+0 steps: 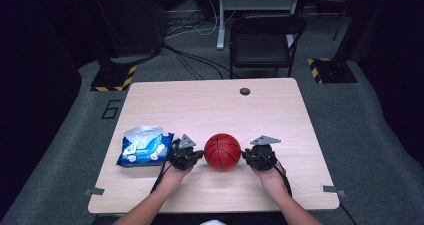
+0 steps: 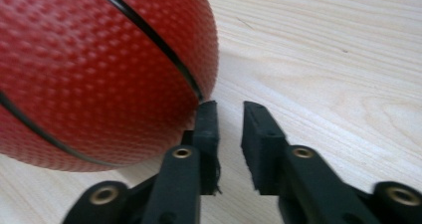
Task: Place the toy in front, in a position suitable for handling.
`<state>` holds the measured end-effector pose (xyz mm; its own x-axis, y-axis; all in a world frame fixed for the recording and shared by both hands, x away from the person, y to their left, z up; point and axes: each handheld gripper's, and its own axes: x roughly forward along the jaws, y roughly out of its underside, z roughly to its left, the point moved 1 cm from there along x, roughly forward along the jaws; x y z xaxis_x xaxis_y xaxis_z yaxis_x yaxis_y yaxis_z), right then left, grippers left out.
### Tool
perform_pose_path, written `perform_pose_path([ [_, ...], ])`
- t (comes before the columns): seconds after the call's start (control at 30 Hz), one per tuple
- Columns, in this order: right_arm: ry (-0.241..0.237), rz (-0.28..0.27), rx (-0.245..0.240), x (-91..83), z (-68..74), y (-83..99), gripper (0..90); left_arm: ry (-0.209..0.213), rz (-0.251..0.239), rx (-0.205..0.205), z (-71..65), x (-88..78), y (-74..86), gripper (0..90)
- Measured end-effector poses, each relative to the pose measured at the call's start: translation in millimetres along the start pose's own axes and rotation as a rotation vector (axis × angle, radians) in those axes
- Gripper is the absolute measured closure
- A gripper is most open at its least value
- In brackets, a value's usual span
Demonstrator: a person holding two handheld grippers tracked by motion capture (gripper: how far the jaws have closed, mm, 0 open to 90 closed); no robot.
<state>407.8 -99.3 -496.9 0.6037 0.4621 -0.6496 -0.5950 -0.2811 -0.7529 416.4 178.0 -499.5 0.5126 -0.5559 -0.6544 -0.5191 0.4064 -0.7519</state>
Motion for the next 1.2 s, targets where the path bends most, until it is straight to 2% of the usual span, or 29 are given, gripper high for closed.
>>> perform_pose_path([
  [0.03,0.0,0.0,0.0,0.0,0.0,0.0,71.9,0.0,0.0,0.0,0.0,0.0,0.0,90.0],
  [0.07,0.015,-0.004,-0.013,0.2,-0.4,-0.4,64.9,0.002,-0.005,-0.005,0.3,0.3,0.4,90.0],
  [0.13,0.028,-0.008,-0.021,-1.0,-1.1,-1.3,60.8,0.006,-0.001,-0.006,1.6,-0.7,0.4,90.0],
  [0.23,0.044,-0.014,-0.026,-2.5,-3.1,-2.5,58.5,0.002,-0.003,-0.007,3.1,-1.2,0.4,90.0],
  [0.4,0.05,-0.077,0.017,-13.9,-7.7,-11.8,52.3,0.0,-0.011,-0.009,3.8,-2.8,-0.3,90.0],
  [0.5,0.019,-0.127,0.028,-26.6,-4.4,-21.0,49.5,-0.002,-0.005,-0.002,3.6,-3.1,-0.3,90.0],
  [0.7,-0.063,-0.154,-0.052,-40.5,18.3,-39.5,44.7,-0.001,-0.01,-0.006,1.9,-2.5,-0.3,90.0],
  [0.8,-0.068,-0.141,-0.098,-38.5,28.3,-43.6,44.0,-0.002,-0.013,-0.009,1.7,-1.7,-0.3,90.0],
  [0.93,-0.087,-0.138,-0.105,-35.0,30.0,-45.3,42.8,-0.001,-0.006,-0.004,2.3,-1.7,-0.1,90.0],
  [1.13,-0.175,-0.116,-0.14,-32.6,27.9,-48.1,39.7,-0.003,-0.003,-0.005,4.3,-1.7,0.4,90.0],
  [1.17,-0.175,-0.116,-0.14,-32.6,27.9,-48.1,39.7,-0.003,-0.003,-0.005,4.3,-1.7,0.4,90.0],
  [1.2,-0.202,-0.13,-0.151,-34.7,30.5,-49.9,40.0,-0.001,-0.002,-0.001,3.9,-1.7,0.1,90.0],
])
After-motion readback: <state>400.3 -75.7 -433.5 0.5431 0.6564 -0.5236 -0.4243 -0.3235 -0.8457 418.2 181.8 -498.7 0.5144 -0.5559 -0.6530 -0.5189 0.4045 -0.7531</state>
